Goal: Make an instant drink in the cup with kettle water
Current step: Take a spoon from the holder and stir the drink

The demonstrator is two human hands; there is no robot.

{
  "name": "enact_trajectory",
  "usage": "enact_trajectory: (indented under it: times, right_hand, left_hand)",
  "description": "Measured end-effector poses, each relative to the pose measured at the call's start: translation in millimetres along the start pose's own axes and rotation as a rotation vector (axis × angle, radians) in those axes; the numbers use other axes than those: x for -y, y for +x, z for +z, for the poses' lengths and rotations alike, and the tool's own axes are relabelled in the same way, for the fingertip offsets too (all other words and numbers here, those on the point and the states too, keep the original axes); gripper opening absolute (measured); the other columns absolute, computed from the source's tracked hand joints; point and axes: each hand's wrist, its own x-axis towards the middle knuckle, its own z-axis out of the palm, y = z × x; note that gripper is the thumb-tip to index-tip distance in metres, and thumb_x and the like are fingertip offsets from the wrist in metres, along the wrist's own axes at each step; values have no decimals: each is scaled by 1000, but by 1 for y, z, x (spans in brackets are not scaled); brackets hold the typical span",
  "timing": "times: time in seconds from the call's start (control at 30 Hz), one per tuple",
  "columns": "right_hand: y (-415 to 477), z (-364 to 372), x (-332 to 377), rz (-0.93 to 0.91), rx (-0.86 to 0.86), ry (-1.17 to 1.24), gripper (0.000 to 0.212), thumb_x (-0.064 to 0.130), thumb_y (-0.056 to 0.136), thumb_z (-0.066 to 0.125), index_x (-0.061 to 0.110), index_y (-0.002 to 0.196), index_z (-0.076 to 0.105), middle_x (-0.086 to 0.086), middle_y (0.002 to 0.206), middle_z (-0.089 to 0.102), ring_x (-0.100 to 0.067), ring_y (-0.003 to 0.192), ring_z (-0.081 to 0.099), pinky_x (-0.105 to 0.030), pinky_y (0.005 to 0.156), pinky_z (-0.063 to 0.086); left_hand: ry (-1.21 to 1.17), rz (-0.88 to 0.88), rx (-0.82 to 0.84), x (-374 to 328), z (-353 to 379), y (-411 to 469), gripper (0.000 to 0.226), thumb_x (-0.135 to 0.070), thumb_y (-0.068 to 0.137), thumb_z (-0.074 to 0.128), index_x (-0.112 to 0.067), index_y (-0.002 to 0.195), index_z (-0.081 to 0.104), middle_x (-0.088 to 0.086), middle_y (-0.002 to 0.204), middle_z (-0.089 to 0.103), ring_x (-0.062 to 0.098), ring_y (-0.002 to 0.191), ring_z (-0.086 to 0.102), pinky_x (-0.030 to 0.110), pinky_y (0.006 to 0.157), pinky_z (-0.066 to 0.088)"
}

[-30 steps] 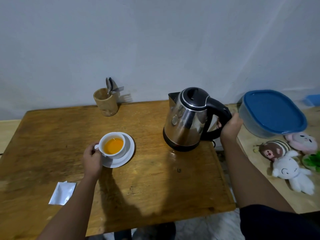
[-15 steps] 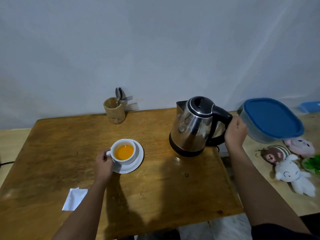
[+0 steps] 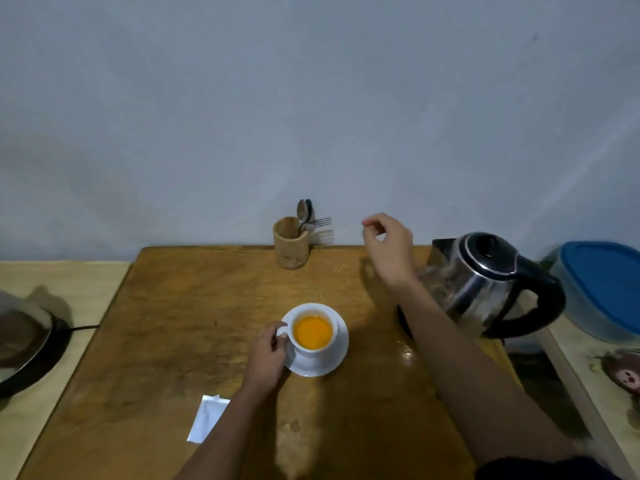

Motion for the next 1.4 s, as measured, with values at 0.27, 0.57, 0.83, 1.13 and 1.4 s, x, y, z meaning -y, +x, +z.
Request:
enact_trajectory:
  times: [0.27,0.57,0.83,1.13,1.4]
  right_hand:
    - [47,148,11,208,196,-79,23,5,83,48,-3,66,61,-11,62,52,-15,52,44,-28,57,37]
    - [91,196,15,466,235,-191,12,8,94,50,-1,95,58,-1,58,44,-11,45,43,-8,29,33]
    - [96,204,8,646,153,-65,13,3,93,51,-8,97,58,-10,52,56,-10,26,51,-16,27,37]
    - [86,204,8,601,17,-9,16,14,90,59,1,97,64,-2,53,61,-7,34,54,-11,27,35]
    - [79,200,5,523,-23,-22,15,14,91,55,7,82,64,-9,67,70,-11,41,58,-32,62,61]
  left_hand:
    - [-36,103,43,29,-4,13,19,-18,91,49,-20,106,60,-6,99,64,-6,92,57,7,72,44]
    - [-89,199,125,39,-12,20,20,-21,92,49,-22,106,62,0,103,64,5,96,58,23,82,49]
    - [-83,180,164,38,-13,20,19,-35,93,43,-37,104,58,-8,103,60,2,96,56,27,84,51]
    - [-111,177,153,39,-11,19,24,-28,94,45,-22,110,61,-5,104,61,4,97,57,24,84,50]
    - [-101,205,119,39,-8,18,21,-26,94,47,-23,109,61,-2,104,63,5,97,58,25,83,51]
